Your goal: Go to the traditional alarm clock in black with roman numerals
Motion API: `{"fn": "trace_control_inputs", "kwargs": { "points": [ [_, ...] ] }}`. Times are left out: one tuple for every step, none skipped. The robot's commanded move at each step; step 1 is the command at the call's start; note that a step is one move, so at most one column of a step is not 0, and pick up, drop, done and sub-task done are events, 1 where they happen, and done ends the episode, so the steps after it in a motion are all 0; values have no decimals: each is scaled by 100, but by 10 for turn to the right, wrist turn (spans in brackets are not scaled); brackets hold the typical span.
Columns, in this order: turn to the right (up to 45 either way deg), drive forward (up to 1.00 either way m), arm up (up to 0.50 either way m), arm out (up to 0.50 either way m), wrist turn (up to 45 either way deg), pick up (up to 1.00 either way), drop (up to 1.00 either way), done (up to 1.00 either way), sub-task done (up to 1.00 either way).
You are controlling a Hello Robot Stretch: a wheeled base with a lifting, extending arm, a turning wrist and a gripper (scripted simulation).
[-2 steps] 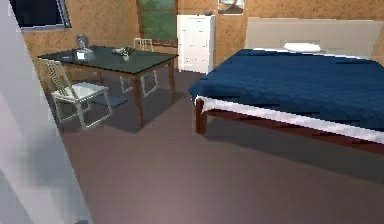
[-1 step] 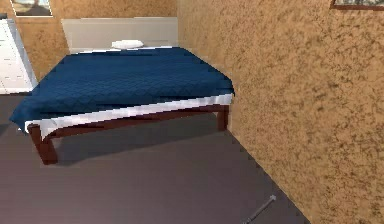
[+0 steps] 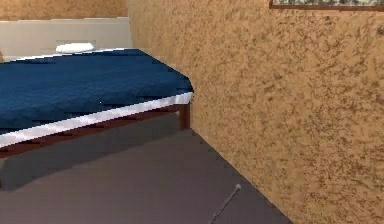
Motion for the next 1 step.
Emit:
{"fn": "trace_control_inputs", "kwargs": {
  "points": [
    [0, 50, 0, 0, 0, 0, 0, 0, 0]
  ]
}}
